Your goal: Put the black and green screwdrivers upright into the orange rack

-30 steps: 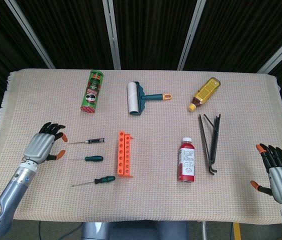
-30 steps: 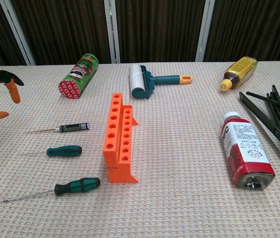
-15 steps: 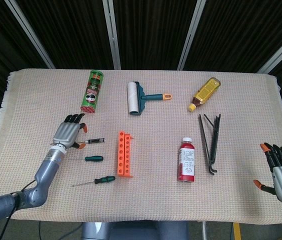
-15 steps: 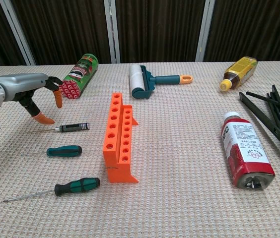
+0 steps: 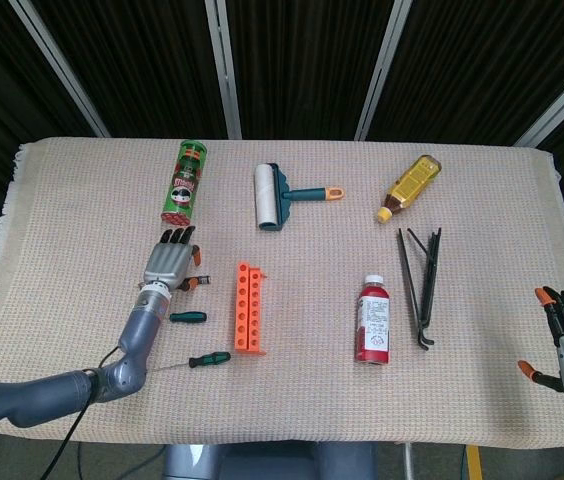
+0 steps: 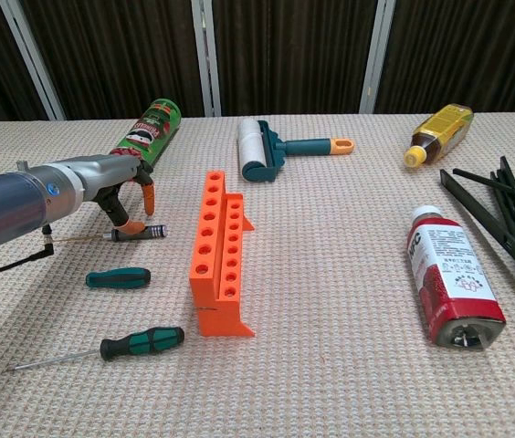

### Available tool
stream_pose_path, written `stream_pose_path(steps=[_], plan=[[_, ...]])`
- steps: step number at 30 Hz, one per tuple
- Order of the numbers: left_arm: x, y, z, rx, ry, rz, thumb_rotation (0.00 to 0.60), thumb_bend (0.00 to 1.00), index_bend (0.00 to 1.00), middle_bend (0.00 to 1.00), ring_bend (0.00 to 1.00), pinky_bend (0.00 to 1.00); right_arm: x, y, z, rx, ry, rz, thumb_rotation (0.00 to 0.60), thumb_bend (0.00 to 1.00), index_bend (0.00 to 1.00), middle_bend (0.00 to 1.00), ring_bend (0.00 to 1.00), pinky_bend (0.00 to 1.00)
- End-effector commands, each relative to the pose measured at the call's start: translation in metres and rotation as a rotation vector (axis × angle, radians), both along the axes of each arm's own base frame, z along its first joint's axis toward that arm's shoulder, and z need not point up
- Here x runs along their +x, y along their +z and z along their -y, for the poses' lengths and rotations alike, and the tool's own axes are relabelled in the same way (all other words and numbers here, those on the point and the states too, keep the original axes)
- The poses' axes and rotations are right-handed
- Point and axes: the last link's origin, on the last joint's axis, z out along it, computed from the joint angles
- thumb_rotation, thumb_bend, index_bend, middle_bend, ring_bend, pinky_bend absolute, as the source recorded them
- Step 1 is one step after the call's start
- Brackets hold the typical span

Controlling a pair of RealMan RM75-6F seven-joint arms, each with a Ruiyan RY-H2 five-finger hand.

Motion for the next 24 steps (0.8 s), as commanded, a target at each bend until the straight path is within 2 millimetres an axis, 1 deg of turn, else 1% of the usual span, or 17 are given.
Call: stream_pose_path(steps=[1, 7, 17, 24], plan=[[0.0021, -0.0026, -0.0001, 0.0, 0.002, 0.011, 0.6, 0.28, 0.43, 0.0, 0.0, 0.0, -0.0005, -0.0003, -0.0004, 0.001, -0.001, 0.002, 0.6, 0.0, 0.01, 0.04, 0.0, 0.0], [0.0039, -0.0019, 0.0002, 0.006, 0.006, 0.033, 0.6, 0.28, 0.43, 0.0, 0.0, 0.0, -0.001, 0.0001, -0.0003, 0.001, -0.001, 0.001, 0.6, 0.0, 0.01, 0.04, 0.0, 0.0], [0.0083, 0.0065, -0.0003, 0.019, 0.012, 0.096, 0.6, 0.27, 0.44, 0.0, 0.0, 0.0, -0.0023, -0.0001, -0.0015, 0.003, -0.005, 0.004, 0.6, 0.0, 0.01, 0.04, 0.0, 0.0], [0.0088, -0.0031, 0.004, -0.006, 0.025, 0.102, 0.6, 0.27, 0.46, 0.01, 0.0, 0.0, -0.0039, 0.0009, -0.0032, -0.001, -0.011, 0.005, 0.6, 0.0, 0.01, 0.04, 0.0, 0.0]])
